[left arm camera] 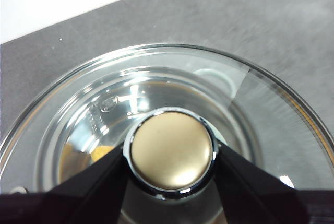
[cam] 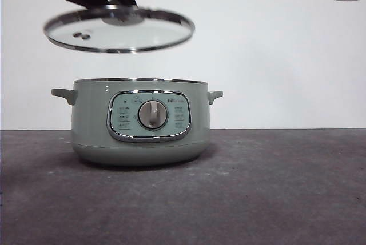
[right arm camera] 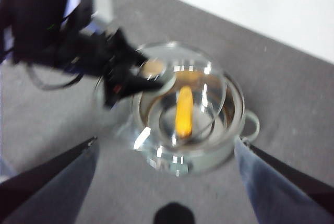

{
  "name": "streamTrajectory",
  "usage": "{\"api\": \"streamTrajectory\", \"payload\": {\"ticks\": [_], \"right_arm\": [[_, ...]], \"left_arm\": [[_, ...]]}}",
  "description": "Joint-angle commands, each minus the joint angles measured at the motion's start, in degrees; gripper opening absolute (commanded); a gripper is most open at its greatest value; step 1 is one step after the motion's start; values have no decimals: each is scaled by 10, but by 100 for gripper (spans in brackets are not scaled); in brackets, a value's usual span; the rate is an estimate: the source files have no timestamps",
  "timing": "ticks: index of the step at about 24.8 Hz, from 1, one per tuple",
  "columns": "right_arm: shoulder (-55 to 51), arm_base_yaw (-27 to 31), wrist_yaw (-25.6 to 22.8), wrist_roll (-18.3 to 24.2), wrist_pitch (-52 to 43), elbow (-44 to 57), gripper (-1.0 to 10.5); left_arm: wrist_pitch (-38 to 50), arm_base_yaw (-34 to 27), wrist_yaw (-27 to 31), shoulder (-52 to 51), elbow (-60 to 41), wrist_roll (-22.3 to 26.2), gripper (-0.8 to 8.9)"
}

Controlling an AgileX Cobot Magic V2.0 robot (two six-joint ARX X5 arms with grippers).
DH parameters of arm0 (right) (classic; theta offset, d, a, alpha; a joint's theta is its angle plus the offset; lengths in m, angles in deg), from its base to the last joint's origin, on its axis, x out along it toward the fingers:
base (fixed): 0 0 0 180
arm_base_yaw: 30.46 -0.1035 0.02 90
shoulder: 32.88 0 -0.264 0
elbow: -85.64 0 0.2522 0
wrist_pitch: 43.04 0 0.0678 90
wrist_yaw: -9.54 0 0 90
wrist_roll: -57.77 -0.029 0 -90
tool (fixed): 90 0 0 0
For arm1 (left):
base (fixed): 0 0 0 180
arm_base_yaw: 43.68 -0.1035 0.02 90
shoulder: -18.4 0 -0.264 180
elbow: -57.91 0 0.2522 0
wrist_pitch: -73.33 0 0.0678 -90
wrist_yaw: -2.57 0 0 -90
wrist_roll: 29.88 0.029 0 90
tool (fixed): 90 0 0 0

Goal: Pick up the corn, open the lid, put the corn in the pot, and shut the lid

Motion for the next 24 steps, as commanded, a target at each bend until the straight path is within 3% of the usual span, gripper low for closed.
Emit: {"api": "streamTrajectory", "payload": {"ticks": [1, 7, 12, 17, 24], "right_arm": [[-52, -3, 0, -17, 16, 73, 440], [-174, -3, -3, -44, 16, 217, 440], [-292, -3, -32, -83, 16, 335, 440], [-364, -3, -53, -121, 16, 389, 440], [-420, -3, -66, -137, 16, 406, 439]], "left_arm": [[43, 5, -2, 12, 9, 12, -8], [84, 11, 4, 44, 9, 12, -8], [105, 14, 13, 75, 9, 13, -8], [122, 21, 30, 100, 9, 14, -8], [116, 32, 43, 117, 9, 14, -8]]}}
